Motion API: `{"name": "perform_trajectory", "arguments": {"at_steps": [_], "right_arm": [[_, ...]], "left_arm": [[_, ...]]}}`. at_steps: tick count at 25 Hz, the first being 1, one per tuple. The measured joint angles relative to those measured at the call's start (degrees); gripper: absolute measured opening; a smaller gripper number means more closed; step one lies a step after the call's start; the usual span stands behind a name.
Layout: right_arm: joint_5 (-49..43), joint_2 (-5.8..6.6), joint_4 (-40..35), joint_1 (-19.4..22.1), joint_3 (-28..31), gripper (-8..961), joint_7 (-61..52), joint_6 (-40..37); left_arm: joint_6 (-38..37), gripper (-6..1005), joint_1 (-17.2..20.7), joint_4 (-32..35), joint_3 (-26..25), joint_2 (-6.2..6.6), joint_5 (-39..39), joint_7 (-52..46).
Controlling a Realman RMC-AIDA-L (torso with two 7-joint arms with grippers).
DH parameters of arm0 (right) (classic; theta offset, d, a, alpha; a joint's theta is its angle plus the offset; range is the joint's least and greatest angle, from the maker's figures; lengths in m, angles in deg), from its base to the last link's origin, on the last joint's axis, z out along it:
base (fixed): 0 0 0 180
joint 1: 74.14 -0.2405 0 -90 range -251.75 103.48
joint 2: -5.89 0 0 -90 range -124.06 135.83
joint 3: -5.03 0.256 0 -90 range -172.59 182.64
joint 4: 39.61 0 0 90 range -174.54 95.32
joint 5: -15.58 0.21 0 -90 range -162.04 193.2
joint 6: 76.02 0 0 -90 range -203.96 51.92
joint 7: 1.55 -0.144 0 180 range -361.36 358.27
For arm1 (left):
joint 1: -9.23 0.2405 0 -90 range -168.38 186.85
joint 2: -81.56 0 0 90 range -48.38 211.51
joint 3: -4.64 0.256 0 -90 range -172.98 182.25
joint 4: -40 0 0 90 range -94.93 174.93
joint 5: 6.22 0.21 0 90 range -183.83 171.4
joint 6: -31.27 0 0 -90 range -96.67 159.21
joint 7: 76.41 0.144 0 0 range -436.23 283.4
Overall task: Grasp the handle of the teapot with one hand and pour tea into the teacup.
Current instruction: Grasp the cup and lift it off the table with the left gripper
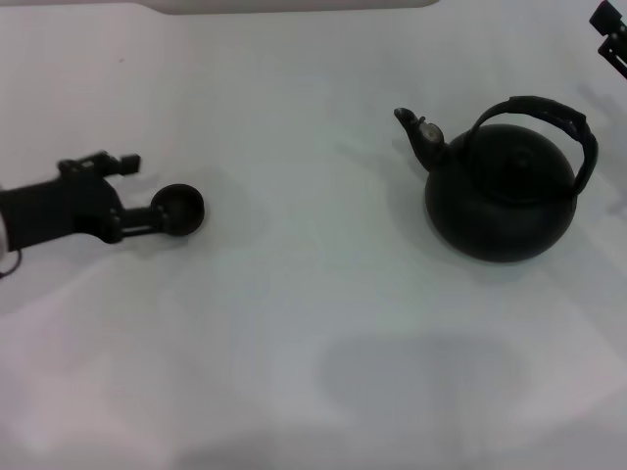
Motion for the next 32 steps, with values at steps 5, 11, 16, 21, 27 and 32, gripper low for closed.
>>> {"name": "perform_trajectory", "arguments": {"at_steps": [5,11,16,21,27,32], "right_arm": [[0.0,0.0,0.03,0.16,0.0,748,0.02,0.01],[-0.02,0.0,0.08,0.2,0.0,749,0.07,-0.02],[-0.02,0.0,0.1,0.28,0.0,749,0.11,-0.21],[-0.02,0.16,0.1,0.96,0.0,749,0.13,-0.65],[-0.03,0.26,0.06,1.69,0.0,749,0.34,-0.64],[-0.18,0.11,0.1,1.89,0.0,749,0.61,-0.25]], "left_arm": [[-4.1,876,5.37,7.28,-0.03,0.01,-7.4,3.63],[-11.19,877,11.08,11.72,-0.01,0.01,-17.61,11.92],[-14.26,877,15.83,11.92,-0.19,-0.05,-25.72,18.41],[-18.47,877,20.56,12.49,-3.19,0.15,-33.68,22.5],[-23.0,877,22.68,12.29,-7.09,0.12,-38.16,23.05],[-21.13,878,21.54,10.97,-7.23,0.28,-35.78,19.59]]}}
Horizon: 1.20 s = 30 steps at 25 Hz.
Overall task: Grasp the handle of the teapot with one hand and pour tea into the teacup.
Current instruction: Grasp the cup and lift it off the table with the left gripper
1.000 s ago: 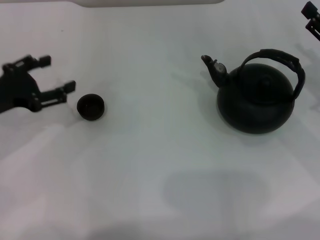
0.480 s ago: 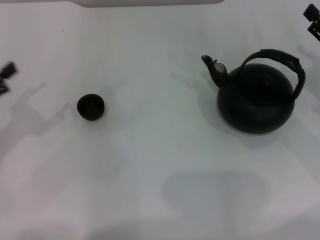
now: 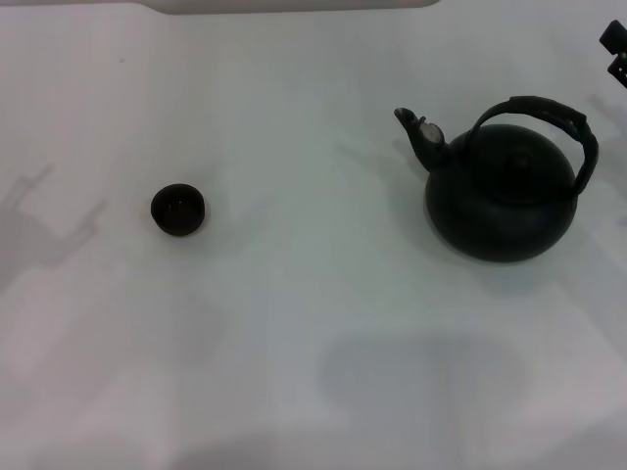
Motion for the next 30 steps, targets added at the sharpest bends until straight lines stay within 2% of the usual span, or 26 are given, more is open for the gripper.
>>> {"name": "perform_trajectory", "arguments": {"at_steps": [9,16,21,30], "right_arm": [[-0.14,-0.03,0.13,-0.02,-0.26,748,0.06,-0.28],[-0.03,-0.03,0.67,-0.11,-0.27,748,0.05,-0.22],[-0.01,-0.09,0.75,-0.36,-0.08,748,0.05,0.0],[0.16,-0.09,0.85,-0.5,0.0,749,0.05,0.17]], "left_arm": [[15.08,878,-8.87,-0.62,-0.05,0.1,20.32,-15.06],[16.99,879,-14.62,-1.1,0.74,0.0,31.52,-21.69],[17.02,879,-17.34,-3.08,4.83,-0.04,34.08,-23.15],[22.46,879,-18.43,-6.97,9.8,-0.11,34.77,-23.63]]}}
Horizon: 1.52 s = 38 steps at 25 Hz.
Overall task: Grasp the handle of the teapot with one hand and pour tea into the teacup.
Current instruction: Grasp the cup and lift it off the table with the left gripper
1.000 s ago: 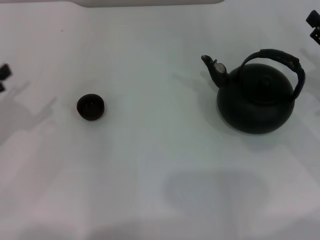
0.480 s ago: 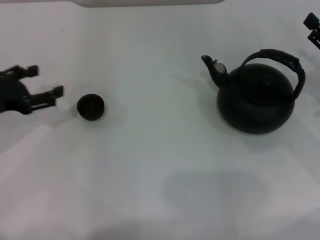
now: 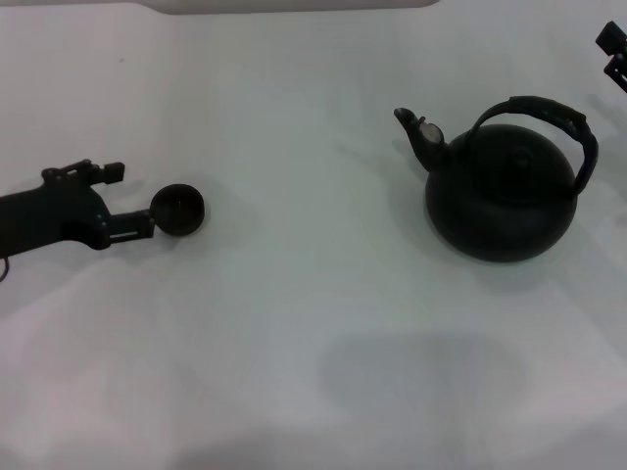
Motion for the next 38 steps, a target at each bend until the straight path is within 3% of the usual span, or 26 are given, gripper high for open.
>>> {"name": "perform_trajectory", "arguments": {"at_steps": [9,22,38], "right_arm": [[-0.15,0.06,0.03,-0.6,0.0,748,0.0,0.74],[0.01,0.06,0.36,-0.58,-0.34,749,0.0,0.7],[0.0,0.06,0.56,-0.41,-0.06,749,0.0,0.33]], "left_arm": [[3.43,880,0.04,-1.16,3.77,-0.21,0.04,0.74],[3.51,879,-0.97,-1.49,5.25,-0.16,-0.11,2.1],[4.99,877,-5.07,-6.56,5.51,0.25,0.86,1.99]]}}
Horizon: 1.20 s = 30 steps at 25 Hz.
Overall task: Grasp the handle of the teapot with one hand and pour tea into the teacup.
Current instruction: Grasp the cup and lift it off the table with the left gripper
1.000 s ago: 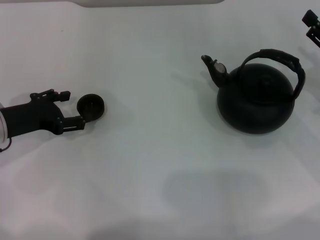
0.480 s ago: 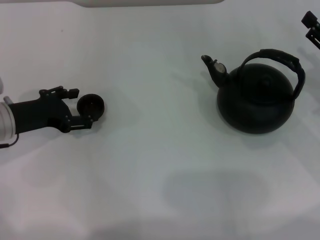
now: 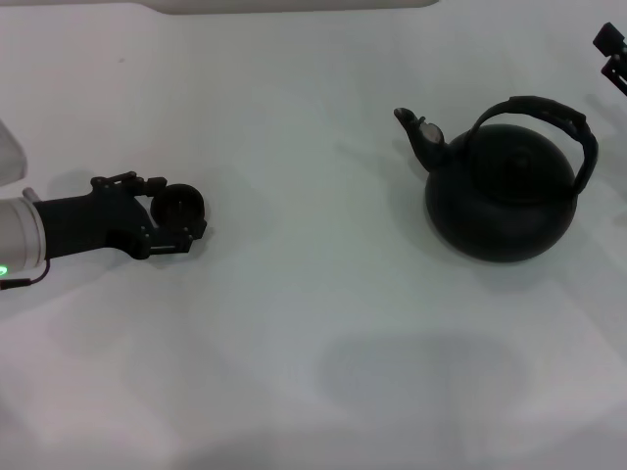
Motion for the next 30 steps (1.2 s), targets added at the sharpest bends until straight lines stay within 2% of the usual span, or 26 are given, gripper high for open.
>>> {"name": "perform_trajectory", "arguments": {"at_steps": [19,27,30], "right_arm": [[-0.01,0.0,0.0,0.25,0.06,748,0.0,-0.11],[-0.01,0.0,0.0,0.29,0.06,749,0.0,-0.09],[-0.01,0.0,0.0,0.28,0.06,749,0.0,-0.07]], "left_arm": [[1.63,876,-0.17,-0.54,0.03,-0.06,0.85,-0.29],[1.42,871,-0.21,0.35,1.57,-0.12,0.85,-0.31],[1.42,795,-0.21,0.38,1.58,-0.14,0.85,-0.31]]}}
